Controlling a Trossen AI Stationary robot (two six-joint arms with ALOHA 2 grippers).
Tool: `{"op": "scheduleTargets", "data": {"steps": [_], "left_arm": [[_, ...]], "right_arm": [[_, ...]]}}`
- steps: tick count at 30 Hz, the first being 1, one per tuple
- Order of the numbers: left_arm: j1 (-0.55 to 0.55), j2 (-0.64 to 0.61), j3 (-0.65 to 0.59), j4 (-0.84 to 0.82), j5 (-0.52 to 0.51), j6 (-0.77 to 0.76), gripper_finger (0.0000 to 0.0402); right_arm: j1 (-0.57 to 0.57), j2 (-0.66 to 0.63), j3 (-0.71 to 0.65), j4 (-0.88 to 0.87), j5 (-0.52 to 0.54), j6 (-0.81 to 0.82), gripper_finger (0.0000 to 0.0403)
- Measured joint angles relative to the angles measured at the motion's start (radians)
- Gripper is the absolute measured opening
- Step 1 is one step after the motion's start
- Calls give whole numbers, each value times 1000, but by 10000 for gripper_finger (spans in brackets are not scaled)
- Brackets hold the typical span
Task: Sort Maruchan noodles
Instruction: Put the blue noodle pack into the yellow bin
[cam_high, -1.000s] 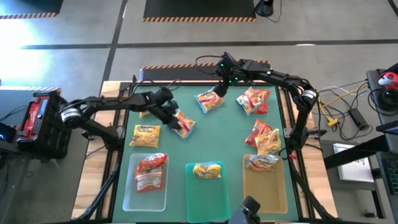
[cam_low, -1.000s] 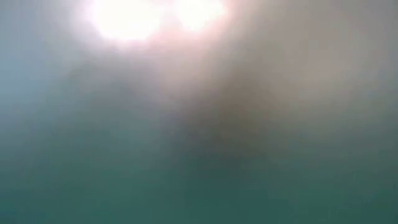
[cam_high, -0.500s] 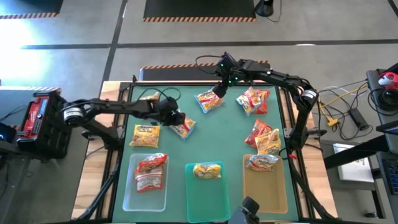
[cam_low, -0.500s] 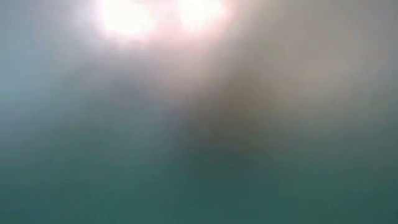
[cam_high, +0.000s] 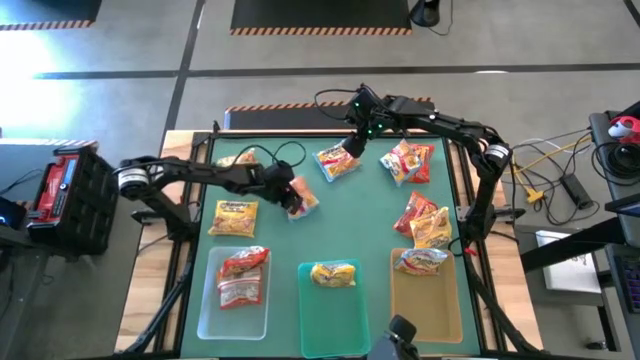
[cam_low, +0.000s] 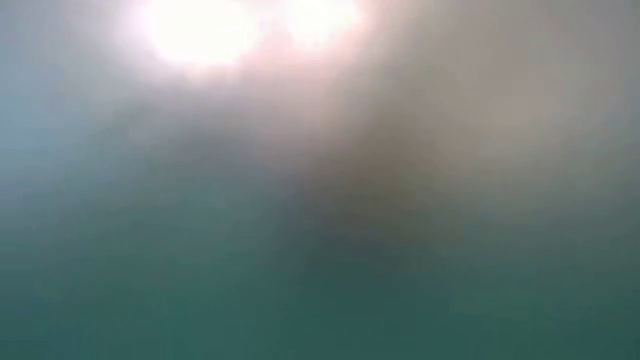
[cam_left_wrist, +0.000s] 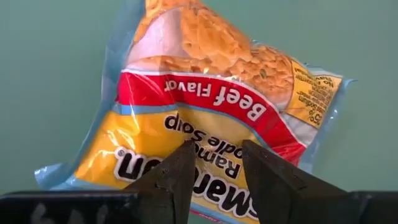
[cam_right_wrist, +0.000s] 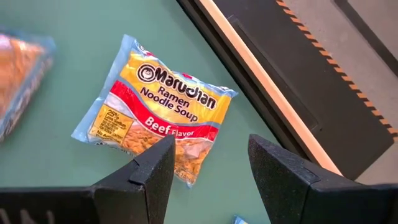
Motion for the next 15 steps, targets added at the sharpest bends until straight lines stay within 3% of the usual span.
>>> {"op": "scheduleTargets", "data": {"steps": [4,7,11,15], "left_arm": [[-2,23,-1,98,162,308,118],[-2,37,10,139,250,454,118],[1,48,58,126,246,448,118],[2,19,83,87,246,375,118]], "right_arm": [[0,0,0,0,0,-24,192],[0,0,0,1,0,-39,192],[1,0,0,2,-23,-4,192],[9,0,-4,3,-234,63,192]]}}
